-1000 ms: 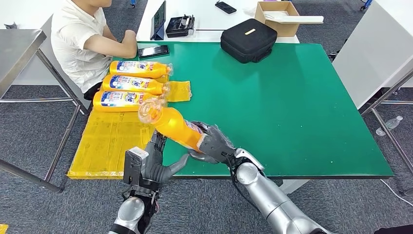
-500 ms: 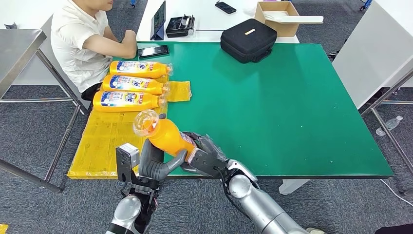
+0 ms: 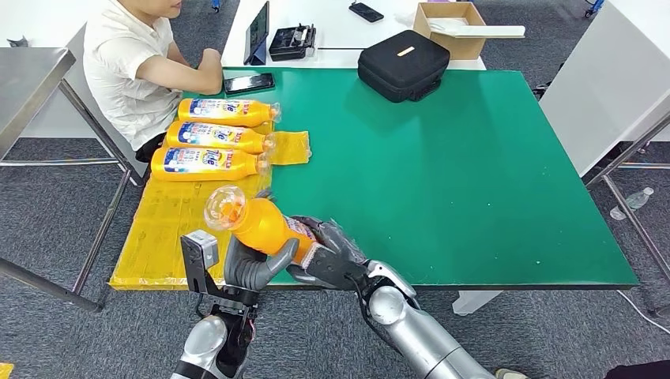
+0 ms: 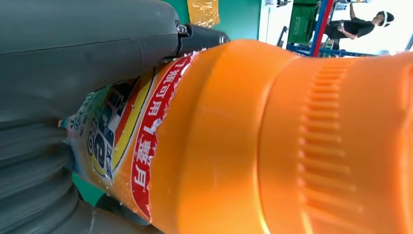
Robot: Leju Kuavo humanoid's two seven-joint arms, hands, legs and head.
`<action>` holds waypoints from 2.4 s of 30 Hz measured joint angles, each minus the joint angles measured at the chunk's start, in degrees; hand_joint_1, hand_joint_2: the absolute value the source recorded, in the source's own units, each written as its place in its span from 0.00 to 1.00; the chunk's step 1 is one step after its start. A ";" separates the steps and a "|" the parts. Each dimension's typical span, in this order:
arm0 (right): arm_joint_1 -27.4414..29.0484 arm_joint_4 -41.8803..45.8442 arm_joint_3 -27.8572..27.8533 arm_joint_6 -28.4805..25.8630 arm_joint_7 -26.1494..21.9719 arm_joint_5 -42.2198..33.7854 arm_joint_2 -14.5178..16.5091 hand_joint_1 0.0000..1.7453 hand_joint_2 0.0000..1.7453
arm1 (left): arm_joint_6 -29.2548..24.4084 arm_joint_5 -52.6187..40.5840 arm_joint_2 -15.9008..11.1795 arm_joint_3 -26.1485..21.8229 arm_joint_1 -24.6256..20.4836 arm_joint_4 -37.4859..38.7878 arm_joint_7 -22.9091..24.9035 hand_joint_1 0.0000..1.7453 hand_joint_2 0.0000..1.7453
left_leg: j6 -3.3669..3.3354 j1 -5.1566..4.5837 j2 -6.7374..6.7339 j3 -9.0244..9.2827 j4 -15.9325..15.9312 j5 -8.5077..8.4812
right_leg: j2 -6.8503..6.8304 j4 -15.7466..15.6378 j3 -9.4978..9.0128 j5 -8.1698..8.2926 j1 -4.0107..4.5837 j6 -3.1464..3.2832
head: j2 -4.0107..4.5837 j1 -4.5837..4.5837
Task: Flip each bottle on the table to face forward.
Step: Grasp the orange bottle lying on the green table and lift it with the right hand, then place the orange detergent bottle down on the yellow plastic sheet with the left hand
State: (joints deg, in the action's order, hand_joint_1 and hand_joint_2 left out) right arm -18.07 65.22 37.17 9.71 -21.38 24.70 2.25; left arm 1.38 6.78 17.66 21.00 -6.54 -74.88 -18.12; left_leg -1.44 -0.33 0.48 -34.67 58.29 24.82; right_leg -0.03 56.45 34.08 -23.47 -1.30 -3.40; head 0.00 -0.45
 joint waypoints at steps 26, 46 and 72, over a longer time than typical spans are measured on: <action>6.18 0.91 -5.74 -3.52 1.35 1.28 5.09 0.00 1.00 | -9.14 -5.42 -0.04 -1.44 0.23 -0.87 -2.69 1.00 1.00 | 0.00 0.00 0.00 -0.01 0.00 0.00 | 0.00 0.00 0.01 0.00 0.00 0.00 | 0.00 -0.01; 14.71 19.13 -24.29 -9.25 -4.57 0.11 11.27 0.00 1.00 | -24.18 -84.16 -1.16 -15.42 -6.33 -0.91 8.13 1.00 1.00 | 0.01 0.01 -0.02 -0.02 -0.01 -0.01 | 0.00 0.02 0.01 0.00 0.00 0.01 | 0.00 -0.05; 15.08 18.70 -37.76 -1.90 -6.47 -10.84 16.16 0.00 1.00 | -24.23 -96.19 -8.68 -10.99 -17.39 29.05 26.44 1.00 1.00 | 0.01 0.01 -0.01 -0.05 -0.01 -0.02 | 0.00 0.02 0.03 0.00 0.00 0.01 | 0.00 -0.05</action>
State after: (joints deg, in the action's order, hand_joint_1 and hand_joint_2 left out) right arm -2.99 83.92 -0.58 7.81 -27.85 13.87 18.41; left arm -22.85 -89.41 8.98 10.01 -23.93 -45.83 8.31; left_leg -1.43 -0.32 0.47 -34.73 58.28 24.80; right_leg -0.04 56.48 34.11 -23.47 -1.30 -3.39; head 0.00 -0.50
